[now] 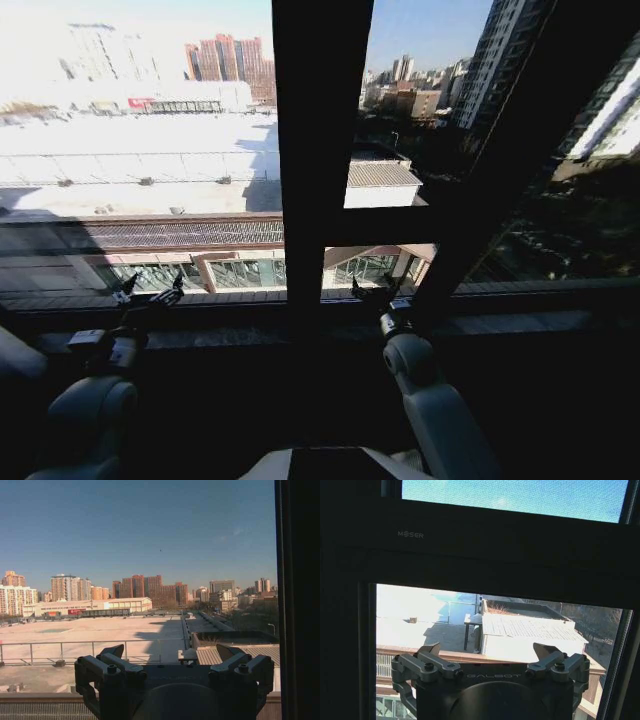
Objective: Open the curtains by pulling them apart, changing their state from closed to fully open.
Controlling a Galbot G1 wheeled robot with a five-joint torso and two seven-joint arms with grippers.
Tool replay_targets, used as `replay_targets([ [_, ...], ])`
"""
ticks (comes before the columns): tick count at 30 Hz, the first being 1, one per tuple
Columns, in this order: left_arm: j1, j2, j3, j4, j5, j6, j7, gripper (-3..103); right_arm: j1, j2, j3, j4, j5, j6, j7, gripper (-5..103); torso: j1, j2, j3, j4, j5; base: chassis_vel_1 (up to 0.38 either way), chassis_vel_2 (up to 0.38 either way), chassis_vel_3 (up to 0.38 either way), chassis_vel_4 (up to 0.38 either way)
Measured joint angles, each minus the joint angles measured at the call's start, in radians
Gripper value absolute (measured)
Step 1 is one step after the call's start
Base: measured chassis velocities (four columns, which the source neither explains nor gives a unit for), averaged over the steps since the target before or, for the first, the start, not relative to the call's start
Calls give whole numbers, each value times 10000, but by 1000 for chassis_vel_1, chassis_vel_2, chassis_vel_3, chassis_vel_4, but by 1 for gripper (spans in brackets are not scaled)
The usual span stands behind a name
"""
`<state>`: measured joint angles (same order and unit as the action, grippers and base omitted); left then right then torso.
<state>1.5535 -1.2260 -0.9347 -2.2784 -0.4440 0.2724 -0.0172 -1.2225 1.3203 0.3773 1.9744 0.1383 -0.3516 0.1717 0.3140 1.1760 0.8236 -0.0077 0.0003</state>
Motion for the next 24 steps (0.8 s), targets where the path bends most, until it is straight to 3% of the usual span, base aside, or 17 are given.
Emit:
replay_targets([
  [15,-10,69,54,370,71,-299,-4,100,96,231,-18,-364,-166,289,126,100,0,1,0,-2,3,-315,-376,309,383],
  [19,-12,85,31,390,71,-316,-4,100,130,305,-86,-460,-303,377,134,100,3,-1,1,-2,2,-134,-322,190,328],
  [24,-77,90,91,398,71,-328,-6,100,203,339,-177,-581,-347,514,134,100,2,-1,0,1,2,93,-191,-58,179],
])
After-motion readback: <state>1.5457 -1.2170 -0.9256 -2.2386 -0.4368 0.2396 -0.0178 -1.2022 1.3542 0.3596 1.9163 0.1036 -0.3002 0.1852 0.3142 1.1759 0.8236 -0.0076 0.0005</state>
